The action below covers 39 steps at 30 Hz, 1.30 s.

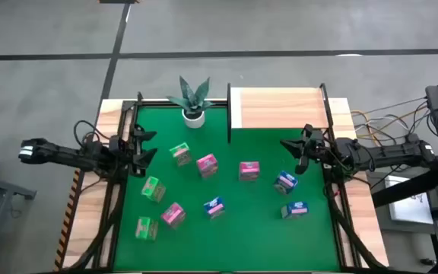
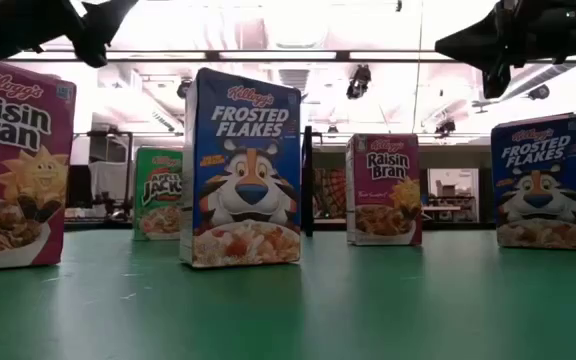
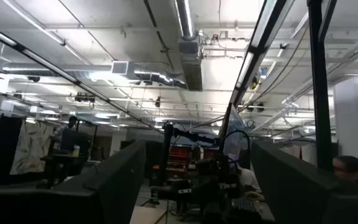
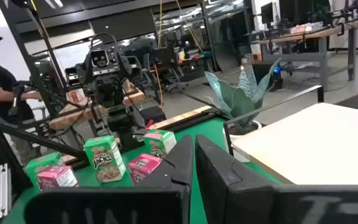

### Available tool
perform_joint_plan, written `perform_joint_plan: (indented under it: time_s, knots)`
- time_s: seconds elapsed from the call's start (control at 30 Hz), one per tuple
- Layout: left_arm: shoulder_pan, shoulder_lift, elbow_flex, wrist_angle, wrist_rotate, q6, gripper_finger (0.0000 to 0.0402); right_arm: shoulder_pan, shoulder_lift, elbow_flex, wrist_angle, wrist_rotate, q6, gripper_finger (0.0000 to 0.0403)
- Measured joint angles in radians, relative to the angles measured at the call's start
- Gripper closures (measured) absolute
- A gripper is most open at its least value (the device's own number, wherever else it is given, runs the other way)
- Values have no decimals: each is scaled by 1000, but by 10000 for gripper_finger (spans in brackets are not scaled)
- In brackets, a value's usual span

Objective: Stack cereal on shelf

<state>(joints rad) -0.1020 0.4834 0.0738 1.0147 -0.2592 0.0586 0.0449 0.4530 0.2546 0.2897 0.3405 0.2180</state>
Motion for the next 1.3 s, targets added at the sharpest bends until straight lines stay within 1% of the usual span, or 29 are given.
perform_joint_plan:
  time_s: [0.1, 0.2, 0.3, 0.4, 0.47, 0.53, 0.6, 0.7, 0.8, 0.97, 1.1, 1.2, 1.3]
  knots:
    - [-1, 25, 39, -34, 1, -9, 127, 0, 0, -1, 23, 0, -10, 394]
    - [-2, 70, 108, -129, 7, -35, 127, 0, 1, 1, 88, -14, -46, 394]
    - [-2, 115, 199, -307, 8, -63, 127, 0, 21, 39, 93, -61, -93, 394]
    - [-2, 155, 294, -504, 8, -102, 127, 1, 63, 92, 79, -85, -140, 394]
    - [-2, 181, 359, -640, 3, -128, 127, 1, 96, 146, 30, -107, -161, 394]
    - [-2, 208, 417, -756, -42, -155, 127, 1, 132, 212, -61, -114, -163, 394]
    - [-2, 235, 465, -855, -112, -172, 127, 1, 169, 286, -175, -116, -150, 394]
    - [-2, 269, 512, -937, -196, -184, 127, 1, 229, 401, -376, -116, -102, 394]
    - [-2, 290, 546, -986, -248, -192, 127, 3, 293, 511, -626, -119, -31, 394]
    - [-2, 315, 600, -1078, -255, -200, 127, 3, 390, 677, -1006, -124, 146, 394]
    - [-2, 344, 649, -1163, -255, -202, 127, 8, 468, 778, -1262, -206, 296, 394]
    - [-2, 368, 686, -1207, -255, -204, 127, 28, 513, 843, -1403, -254, 398, 394]
    - [-2, 396, 710, -1215, -255, -207, 127, 69, 557, 880, -1509, -270, 475, 394]
